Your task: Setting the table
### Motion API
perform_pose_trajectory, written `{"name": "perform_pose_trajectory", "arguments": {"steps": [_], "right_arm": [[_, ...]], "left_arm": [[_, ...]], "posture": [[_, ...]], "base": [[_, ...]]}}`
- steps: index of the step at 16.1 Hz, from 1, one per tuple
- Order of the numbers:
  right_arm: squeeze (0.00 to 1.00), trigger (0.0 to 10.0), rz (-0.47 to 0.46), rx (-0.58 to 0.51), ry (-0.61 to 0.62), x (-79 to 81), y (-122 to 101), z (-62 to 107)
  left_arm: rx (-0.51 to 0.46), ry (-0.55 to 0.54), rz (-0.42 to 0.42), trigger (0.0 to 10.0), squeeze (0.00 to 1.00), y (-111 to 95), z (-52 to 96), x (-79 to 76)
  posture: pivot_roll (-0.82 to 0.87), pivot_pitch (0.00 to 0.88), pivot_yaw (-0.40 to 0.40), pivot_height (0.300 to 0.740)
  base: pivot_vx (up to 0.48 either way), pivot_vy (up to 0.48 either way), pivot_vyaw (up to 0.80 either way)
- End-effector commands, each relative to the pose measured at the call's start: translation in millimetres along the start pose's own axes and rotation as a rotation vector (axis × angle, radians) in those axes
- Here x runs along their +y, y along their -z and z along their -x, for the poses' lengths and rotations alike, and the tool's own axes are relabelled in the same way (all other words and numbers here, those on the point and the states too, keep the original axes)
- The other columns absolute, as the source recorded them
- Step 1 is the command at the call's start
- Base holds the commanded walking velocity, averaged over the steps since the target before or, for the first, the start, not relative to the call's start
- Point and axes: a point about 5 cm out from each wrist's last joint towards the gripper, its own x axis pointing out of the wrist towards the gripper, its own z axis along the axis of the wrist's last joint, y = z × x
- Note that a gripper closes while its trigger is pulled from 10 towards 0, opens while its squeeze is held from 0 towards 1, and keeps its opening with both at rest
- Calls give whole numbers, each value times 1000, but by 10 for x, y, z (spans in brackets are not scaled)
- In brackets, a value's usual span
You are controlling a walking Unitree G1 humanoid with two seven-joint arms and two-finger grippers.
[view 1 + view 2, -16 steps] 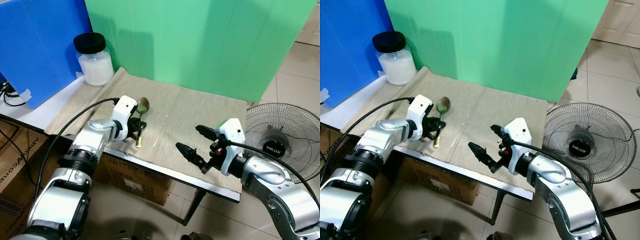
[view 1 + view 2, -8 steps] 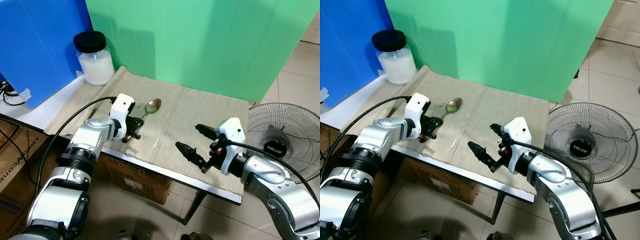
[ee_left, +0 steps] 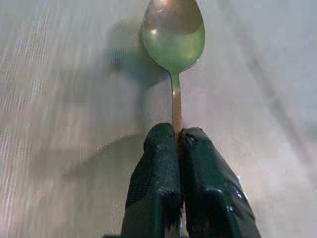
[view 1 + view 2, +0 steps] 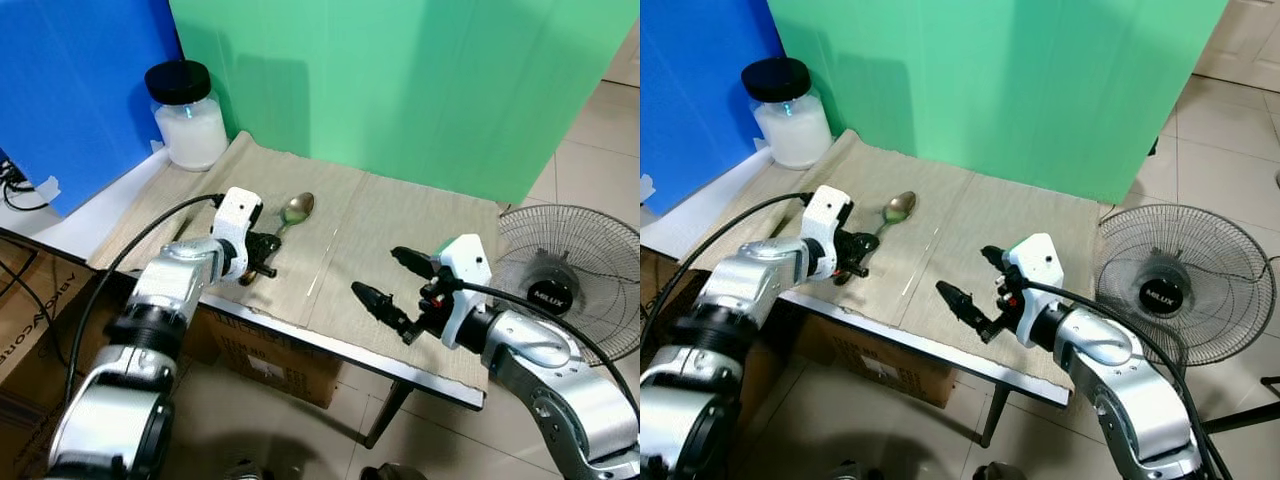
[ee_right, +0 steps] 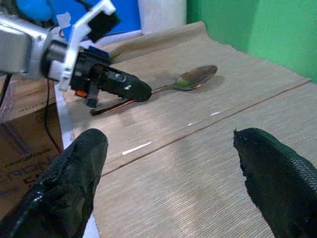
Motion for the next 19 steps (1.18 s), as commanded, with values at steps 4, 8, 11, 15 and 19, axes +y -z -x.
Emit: {"name": "perform_pose_trajectory", "arguments": {"steps": [4,8,11,15,19], "right_arm": [[0,10000,-26,-52,102,-114,-75,4],[0,10000,-49,-70,134,-118,-85,-15],[0,10000,-81,-95,172,-115,-100,-29],[0,10000,-120,-109,237,-121,-105,-35],[0,10000,-154,-152,338,-135,-133,-1]], "left_arm": [[-289,220,29,0,0,-371,253,-271],[-460,354,95,0,0,-496,442,-422],[-539,475,114,0,0,-518,640,-587],[-616,434,86,10000,0,-533,799,-689],[-633,299,-35,10000,0,-533,889,-849]], "posture": [[-76,65,16,740],[-75,67,15,740],[-75,67,16,740],[-74,59,20,740],[-82,50,28,740]], "base": [[0,0,0],[0,0,0],[0,0,0],[0,0,-364],[0,0,-800]]}}
